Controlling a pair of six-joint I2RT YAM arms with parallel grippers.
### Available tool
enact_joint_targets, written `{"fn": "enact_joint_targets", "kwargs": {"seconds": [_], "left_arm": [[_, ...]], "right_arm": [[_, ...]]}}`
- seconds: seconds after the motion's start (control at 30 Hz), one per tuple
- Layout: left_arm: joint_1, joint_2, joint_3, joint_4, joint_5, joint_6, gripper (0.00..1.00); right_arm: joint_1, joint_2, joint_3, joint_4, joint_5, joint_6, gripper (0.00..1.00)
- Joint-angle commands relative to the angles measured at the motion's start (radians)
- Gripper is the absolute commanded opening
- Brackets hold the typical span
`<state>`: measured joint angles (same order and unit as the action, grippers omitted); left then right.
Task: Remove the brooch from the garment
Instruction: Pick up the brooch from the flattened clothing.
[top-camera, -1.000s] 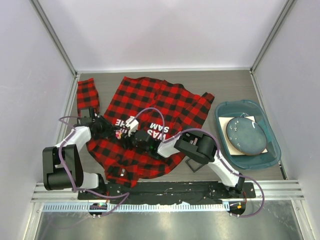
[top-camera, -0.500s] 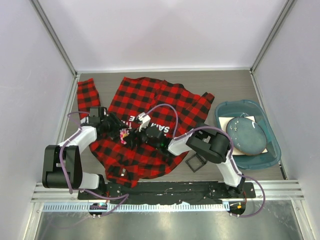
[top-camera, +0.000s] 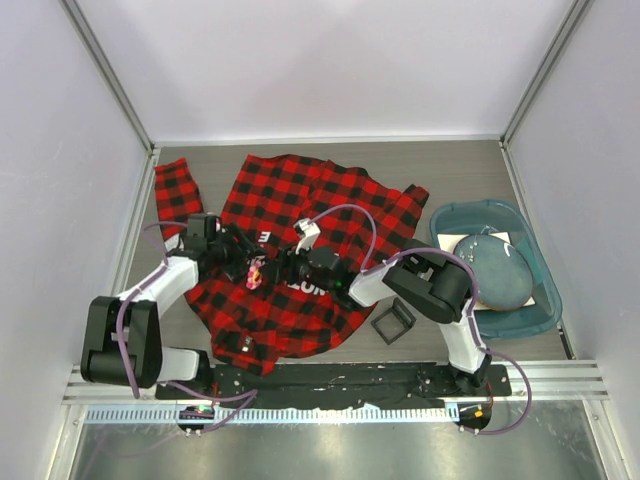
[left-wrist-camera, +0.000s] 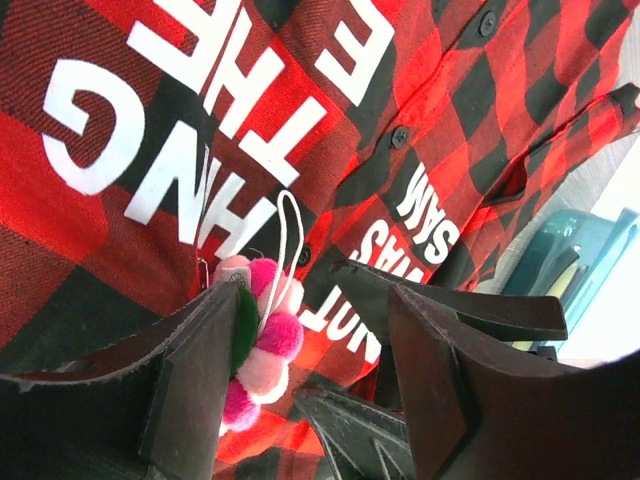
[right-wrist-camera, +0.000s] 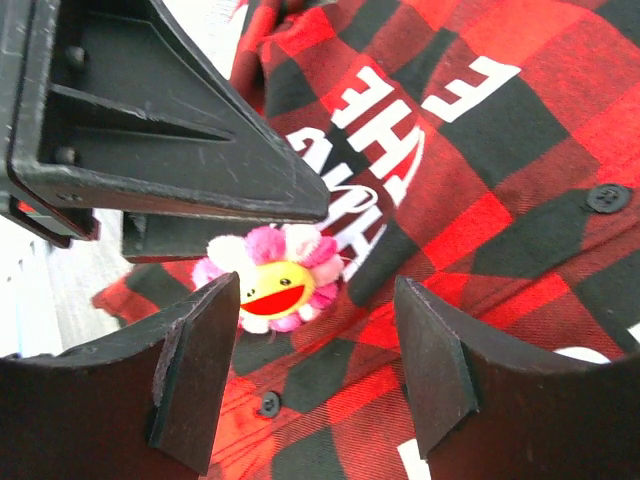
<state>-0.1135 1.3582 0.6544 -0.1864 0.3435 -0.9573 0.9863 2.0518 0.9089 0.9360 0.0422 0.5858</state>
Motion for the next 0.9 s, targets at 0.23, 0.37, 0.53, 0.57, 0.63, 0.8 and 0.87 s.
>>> {"fn": "enact_joint_targets", "kwargs": {"seconds": [0.23,0.37,0.53,0.57,0.63,0.8,0.87], "left_arm": [[-0.017,-0.077,-0.050,0.047,0.055,-0.014,0.69],[-0.018,-0.109,-0.071,0.033,0.068,-0.012,0.70],[-0.018,-0.163,-0.082,0.019,0.058,-0.014,0.73],[-0.018,-0.166,-0.081,0.013,0.057,-0.015,0.73],[-0.018,-0.172,-0.079,0.010,0.061,-0.014,0.74],[-0.017,-0.171,-0.081,-0.002,0.071,-0.015,0.75],[-0.018,-0.177,-0.085,-0.005,0.068,-0.015,0.76]], "right_arm": [[0.006,-0.068,0.061,-0.077,-0.045,0.193,0.68],[0.006,-0.071,0.042,-0.083,-0.005,0.258,0.68],[0.029,-0.074,0.030,-0.068,-0.007,0.305,0.68],[0.032,-0.074,0.031,-0.068,-0.008,0.307,0.68],[0.043,-0.076,0.033,-0.068,-0.008,0.315,0.68],[0.060,-0.097,0.028,-0.083,0.022,0.333,0.68],[0.067,-0.097,0.031,-0.092,0.051,0.345,0.68]]}}
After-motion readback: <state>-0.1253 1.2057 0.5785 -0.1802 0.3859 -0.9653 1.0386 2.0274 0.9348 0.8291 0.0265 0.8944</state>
